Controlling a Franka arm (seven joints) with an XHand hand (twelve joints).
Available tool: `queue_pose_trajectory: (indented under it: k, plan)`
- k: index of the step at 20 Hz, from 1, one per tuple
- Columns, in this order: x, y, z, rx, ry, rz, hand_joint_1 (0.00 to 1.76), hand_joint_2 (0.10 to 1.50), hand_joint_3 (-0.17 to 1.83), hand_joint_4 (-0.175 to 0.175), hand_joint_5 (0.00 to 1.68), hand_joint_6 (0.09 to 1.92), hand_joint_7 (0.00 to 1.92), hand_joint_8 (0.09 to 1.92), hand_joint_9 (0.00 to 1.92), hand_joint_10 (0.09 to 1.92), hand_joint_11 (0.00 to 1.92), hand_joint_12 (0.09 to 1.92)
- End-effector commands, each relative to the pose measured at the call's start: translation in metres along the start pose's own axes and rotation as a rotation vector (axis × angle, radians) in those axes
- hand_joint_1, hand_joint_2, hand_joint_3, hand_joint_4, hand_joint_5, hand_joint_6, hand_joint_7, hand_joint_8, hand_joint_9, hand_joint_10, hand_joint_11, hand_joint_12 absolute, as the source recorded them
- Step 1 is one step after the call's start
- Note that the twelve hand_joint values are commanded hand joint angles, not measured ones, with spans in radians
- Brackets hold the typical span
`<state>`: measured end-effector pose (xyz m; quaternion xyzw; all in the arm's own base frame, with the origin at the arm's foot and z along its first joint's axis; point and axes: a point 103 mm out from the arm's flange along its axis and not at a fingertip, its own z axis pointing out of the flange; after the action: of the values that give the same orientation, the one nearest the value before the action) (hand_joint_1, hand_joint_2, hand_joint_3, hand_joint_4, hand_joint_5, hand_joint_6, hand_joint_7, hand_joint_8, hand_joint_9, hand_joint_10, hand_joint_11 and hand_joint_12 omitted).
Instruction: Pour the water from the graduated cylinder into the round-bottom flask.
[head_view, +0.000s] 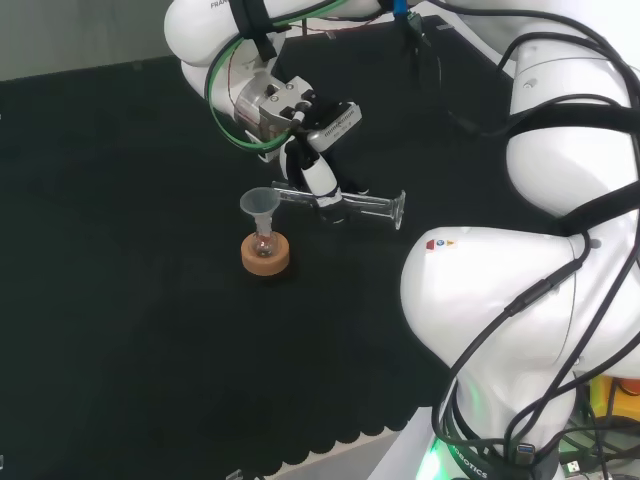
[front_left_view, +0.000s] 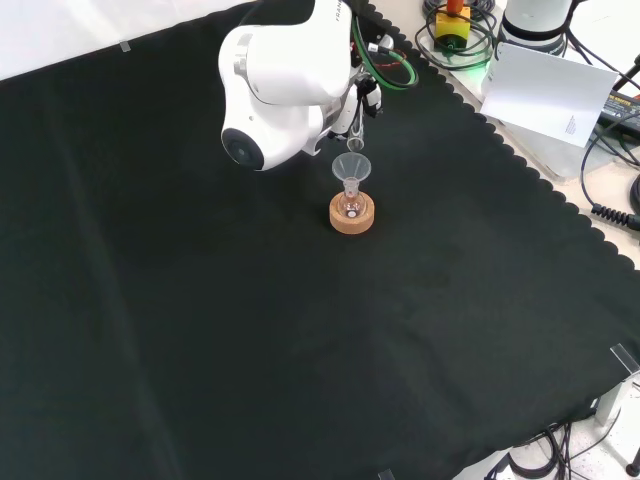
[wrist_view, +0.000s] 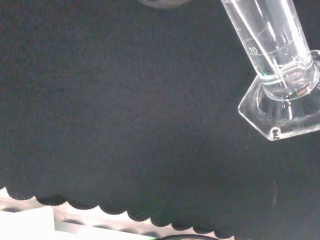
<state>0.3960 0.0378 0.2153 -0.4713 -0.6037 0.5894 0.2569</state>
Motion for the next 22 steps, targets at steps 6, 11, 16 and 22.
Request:
queue_pose_trajectory:
  k: [6, 11, 16, 22]
  plan:
    - [0.0011, 0.0, -0.0032, 0.047, 0.017, 0.014, 1.15, 1.14, 0.01, -0.175, 0.93, 1.09, 1.49, 0.25, 1.55, 0.09, 1.09, 0.81]
    - [0.001, -0.0013, -0.0041, 0.066, 0.008, 0.029, 1.15, 1.14, 0.01, -0.175, 0.93, 1.09, 1.49, 0.24, 1.55, 0.09, 1.1, 0.81]
    - [0.0033, -0.0039, -0.0066, 0.07, -0.001, 0.033, 1.15, 1.14, 0.01, -0.175, 0.93, 1.09, 1.49, 0.24, 1.55, 0.09, 1.1, 0.81]
    - [0.0071, -0.0055, -0.0106, 0.076, -0.015, 0.042, 1.15, 1.14, 0.02, -0.175, 0.93, 1.1, 1.5, 0.24, 1.56, 0.09, 1.1, 0.8]
